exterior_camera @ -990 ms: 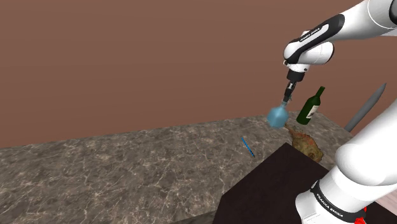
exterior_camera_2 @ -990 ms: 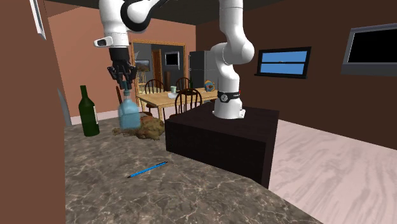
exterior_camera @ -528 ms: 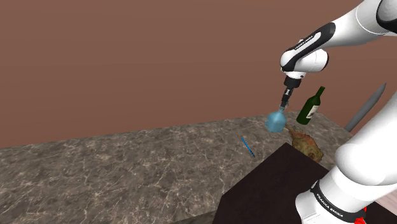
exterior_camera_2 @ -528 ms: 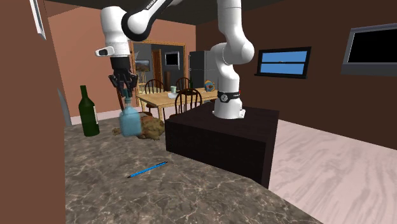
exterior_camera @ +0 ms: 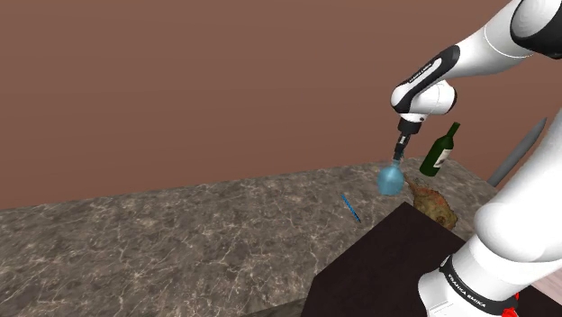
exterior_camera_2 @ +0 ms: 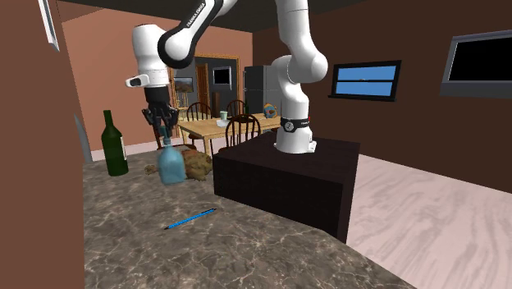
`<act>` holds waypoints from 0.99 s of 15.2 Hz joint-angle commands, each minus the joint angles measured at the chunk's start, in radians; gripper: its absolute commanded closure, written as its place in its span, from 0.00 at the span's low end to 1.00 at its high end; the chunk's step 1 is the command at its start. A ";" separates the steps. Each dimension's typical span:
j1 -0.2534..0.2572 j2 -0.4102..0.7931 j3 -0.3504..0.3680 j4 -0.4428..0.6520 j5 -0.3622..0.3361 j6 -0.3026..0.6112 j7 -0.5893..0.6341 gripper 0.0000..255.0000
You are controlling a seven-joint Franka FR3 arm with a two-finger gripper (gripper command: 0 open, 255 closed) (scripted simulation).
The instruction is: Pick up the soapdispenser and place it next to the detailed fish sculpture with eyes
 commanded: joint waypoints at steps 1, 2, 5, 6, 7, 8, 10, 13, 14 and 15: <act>-0.003 0.024 0.005 -0.001 0.013 0.025 -0.007 1.00; -0.005 0.036 0.007 -0.002 0.019 0.037 -0.011 1.00; -0.010 0.071 0.015 -0.005 0.038 0.072 -0.023 1.00; -0.013 0.083 0.018 -0.005 0.044 0.084 -0.027 1.00; -0.015 0.095 0.022 -0.005 0.051 0.096 -0.032 1.00; -0.018 0.108 0.025 -0.005 0.057 0.107 -0.036 1.00; -0.023 0.133 0.033 -0.004 0.070 0.130 -0.044 1.00; -0.028 0.152 0.039 -0.002 0.080 0.147 -0.051 1.00; -0.028 0.152 0.039 -0.002 0.080 0.147 -0.051 1.00; -0.028 0.152 0.039 -0.002 0.080 0.147 -0.051 1.00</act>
